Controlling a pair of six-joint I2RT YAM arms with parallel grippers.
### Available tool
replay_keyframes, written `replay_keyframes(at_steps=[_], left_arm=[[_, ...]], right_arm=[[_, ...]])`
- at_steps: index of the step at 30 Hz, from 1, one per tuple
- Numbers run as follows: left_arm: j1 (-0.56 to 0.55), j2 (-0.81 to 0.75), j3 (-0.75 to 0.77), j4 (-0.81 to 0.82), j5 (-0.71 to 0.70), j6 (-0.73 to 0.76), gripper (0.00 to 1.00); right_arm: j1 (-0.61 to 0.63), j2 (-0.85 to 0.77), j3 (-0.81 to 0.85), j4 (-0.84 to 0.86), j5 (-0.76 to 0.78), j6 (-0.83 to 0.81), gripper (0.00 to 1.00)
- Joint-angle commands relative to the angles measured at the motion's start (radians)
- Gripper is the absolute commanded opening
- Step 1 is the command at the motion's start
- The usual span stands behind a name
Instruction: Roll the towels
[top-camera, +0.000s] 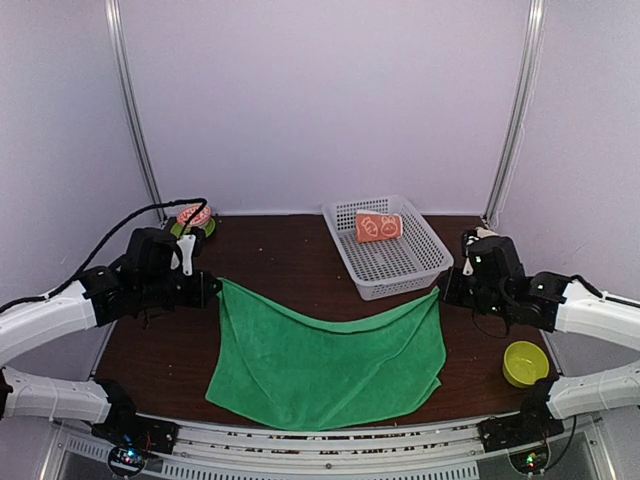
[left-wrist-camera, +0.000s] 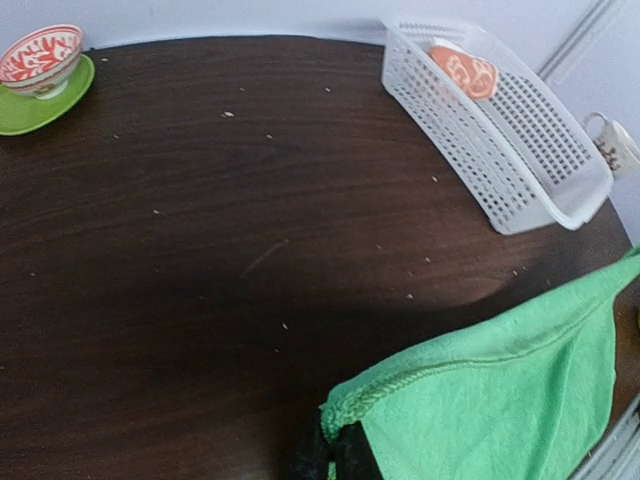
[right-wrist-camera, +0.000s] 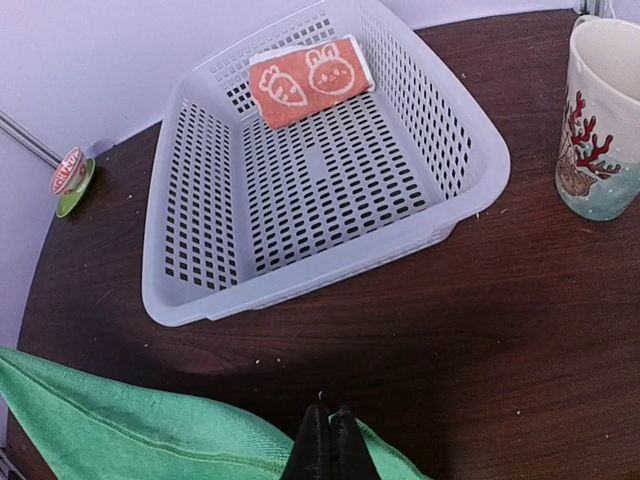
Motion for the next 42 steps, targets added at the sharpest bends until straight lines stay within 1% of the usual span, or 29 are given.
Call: replay_keyframes(at_steps=[1, 4, 6, 8, 12, 16, 21, 26, 32, 38, 42], left_arm=[[0.03, 0.057, 0.061, 0.094, -0.16, -0.008, 0.0], [0.048, 0.054, 0.064, 0.109, -0.205, -0.007, 0.0], [0.072, 0.048, 0.066, 0.131, -0.19, 0.003, 0.0], [0.092, 0.054, 0.076, 0.12, -0.19, 0.012, 0.0], [0.107, 0.08, 0.057, 0.11, -0.172, 0.006, 0.0], [0.107, 0.073, -0.005, 0.129, -0.131, -0.027, 0.0], [0.107, -0.013, -0.081, 0.138, -0.078, -0.047, 0.0], [0.107, -0.123, -0.12, 0.057, -0.079, -0.076, 0.0], [0.107, -0.253, -0.175, -0.026, -0.037, -0.117, 0.0], [0.107, -0.255, -0.244, -0.035, 0.029, -0.158, 0.0], [0.107, -0.261, -0.263, 0.004, 0.01, -0.17, 0.0]], right_arm=[[-0.013, 0.036, 0.038, 0.129, 0.052, -0.025, 0.0], [-0.014, 0.073, 0.078, 0.148, 0.04, -0.053, 0.0], [-0.016, 0.11, 0.119, 0.14, 0.037, -0.059, 0.0], [-0.023, 0.141, 0.134, 0.149, 0.024, -0.055, 0.0], [-0.029, 0.172, 0.102, 0.179, 0.003, -0.026, 0.0], [-0.029, 0.166, 0.048, 0.209, -0.039, 0.002, 0.0], [-0.025, 0.119, 0.001, 0.186, -0.082, 0.009, 0.0], [-0.025, 0.038, -0.066, 0.134, -0.072, 0.032, 0.0], [-0.025, -0.064, -0.137, 0.078, -0.089, 0.063, 0.0], [-0.025, -0.108, -0.208, 0.067, -0.091, 0.092, 0.0], [-0.025, -0.134, -0.25, 0.094, -0.089, 0.108, 0.0]])
